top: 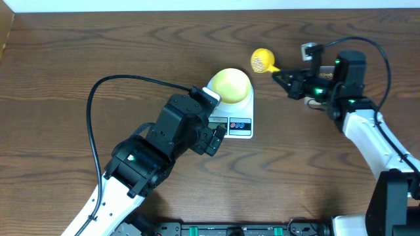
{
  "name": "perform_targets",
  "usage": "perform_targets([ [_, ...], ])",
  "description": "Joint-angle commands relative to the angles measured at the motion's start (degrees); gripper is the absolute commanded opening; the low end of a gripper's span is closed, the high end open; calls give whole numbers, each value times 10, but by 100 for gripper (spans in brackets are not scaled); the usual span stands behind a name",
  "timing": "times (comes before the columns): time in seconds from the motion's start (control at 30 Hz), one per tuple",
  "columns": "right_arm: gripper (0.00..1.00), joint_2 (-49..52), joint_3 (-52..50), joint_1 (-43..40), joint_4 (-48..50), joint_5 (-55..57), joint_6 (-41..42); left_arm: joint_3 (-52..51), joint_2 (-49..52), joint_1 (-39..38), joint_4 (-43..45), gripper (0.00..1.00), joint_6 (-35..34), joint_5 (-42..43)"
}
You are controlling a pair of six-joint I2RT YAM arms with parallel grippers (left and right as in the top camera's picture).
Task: Scoop item into bowl and weigh 50g on scale
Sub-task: 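Carry the filled scoop over the yellow bowl with the right gripper, then tilt the scoop to pour beans into the yellow bowl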
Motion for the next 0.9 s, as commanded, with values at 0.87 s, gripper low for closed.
perform_targets([
  [0.87,1,5,6,134,4,120,-398,0,3,2,-2,97,10,7],
])
